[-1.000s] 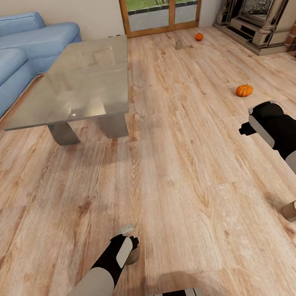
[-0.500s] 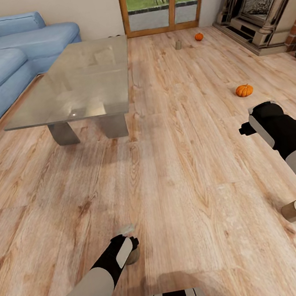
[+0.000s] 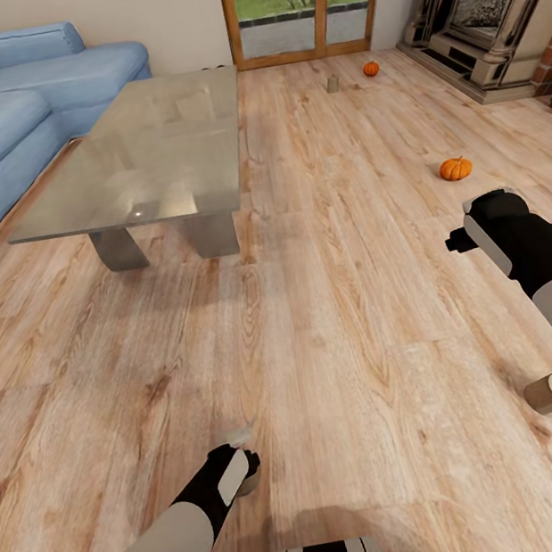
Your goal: Place each of the two pumpkins and all three candles from the living room inside a cabinet in the living room (use any cabinet), then make sure every cabinet is closed, and position the cauldron so it is next to a table in the living room.
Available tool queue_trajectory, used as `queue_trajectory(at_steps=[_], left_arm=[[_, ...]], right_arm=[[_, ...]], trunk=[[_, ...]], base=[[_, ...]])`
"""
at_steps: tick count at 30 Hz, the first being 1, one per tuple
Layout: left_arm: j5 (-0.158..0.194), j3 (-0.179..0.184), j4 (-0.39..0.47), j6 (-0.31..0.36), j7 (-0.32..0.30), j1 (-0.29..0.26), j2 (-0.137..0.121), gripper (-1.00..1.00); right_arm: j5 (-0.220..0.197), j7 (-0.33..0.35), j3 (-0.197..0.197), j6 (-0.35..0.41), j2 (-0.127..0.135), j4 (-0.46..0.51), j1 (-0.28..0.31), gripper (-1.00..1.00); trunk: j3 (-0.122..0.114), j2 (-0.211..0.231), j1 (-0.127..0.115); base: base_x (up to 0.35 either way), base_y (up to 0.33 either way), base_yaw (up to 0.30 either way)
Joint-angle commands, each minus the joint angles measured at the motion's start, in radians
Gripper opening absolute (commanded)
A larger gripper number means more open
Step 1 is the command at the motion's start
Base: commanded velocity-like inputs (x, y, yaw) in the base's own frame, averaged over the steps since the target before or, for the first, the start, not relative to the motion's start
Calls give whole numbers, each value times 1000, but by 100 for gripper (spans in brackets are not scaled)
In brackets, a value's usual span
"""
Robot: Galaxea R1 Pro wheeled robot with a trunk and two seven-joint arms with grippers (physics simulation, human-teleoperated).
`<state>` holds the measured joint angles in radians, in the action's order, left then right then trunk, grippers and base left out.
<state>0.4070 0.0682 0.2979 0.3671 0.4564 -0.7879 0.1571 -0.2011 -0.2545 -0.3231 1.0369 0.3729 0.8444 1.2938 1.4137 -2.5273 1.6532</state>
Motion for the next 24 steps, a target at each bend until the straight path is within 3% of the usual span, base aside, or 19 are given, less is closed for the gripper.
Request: queue_trajectory(at_steps=[1,24], left_arm=[[11,4,0,6,8,1,-1,-100],[12,4,0,8,3,1,0,-100]], right_arm=[[-11,-9,-5,3,1,1,1,100],[-11,-9,-5,3,4,1,1,100]], trunk=[[1,0,0],[1,0,0]], base=[[0,0,0],[0,0,0]])
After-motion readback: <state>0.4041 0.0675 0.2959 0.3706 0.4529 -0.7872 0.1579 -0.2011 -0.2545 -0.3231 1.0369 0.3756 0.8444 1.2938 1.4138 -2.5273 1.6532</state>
